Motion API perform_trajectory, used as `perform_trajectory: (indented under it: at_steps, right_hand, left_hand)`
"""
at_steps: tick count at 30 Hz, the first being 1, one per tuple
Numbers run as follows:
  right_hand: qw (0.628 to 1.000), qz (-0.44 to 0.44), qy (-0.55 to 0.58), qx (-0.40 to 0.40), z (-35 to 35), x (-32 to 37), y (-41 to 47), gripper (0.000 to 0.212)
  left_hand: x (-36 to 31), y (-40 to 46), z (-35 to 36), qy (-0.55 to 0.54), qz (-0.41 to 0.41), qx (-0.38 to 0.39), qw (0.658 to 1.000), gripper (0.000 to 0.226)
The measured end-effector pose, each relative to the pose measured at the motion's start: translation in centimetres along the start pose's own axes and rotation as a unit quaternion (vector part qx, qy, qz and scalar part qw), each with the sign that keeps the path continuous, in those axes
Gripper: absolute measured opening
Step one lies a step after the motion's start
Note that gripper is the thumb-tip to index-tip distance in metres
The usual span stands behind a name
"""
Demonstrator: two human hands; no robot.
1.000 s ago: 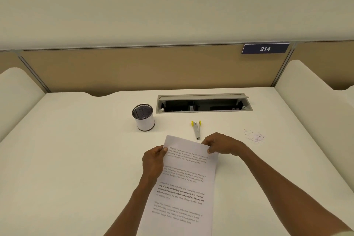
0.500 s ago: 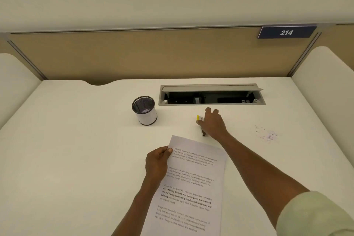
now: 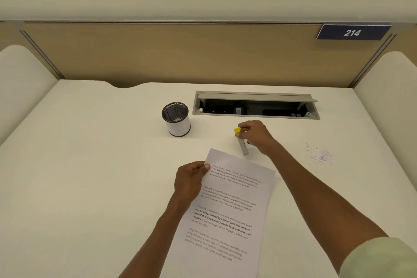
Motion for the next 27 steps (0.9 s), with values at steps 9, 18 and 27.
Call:
perform_trajectory:
  at_steps: [9, 18, 27]
  right_hand:
    - [0.97, -0.048, 0.17, 0.168, -1.6, 3.8, -6.4, 0.028]
    - [0.97, -0.152, -0.12, 0.145, -1.3, 6.5, -11.4, 0.046]
    - [0.943, -0.234, -0.197, 0.133, -0.4, 7.1, -13.6, 0.046]
  left_hand:
    - [-1.8, -2.2, 0.1, 0.0, 0.026, 0.024, 0.999, 0.014]
    - [-2.9, -3.7, 0.0, 0.021, 0.051, 0.026, 0.998, 0.015]
    - [-3.6, -4.7, 0.2, 0.037, 0.092, 0.021, 0.995, 0.015]
Point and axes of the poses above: each hand's wrist, its own y-axis towards the middle knuckle, its own z-axis out of the palm, x = y × z, the point moved 6 cm from there along y, towards the middle knuckle, and after that the axes turned 2 degrees about -x, right-handed, at the moved point
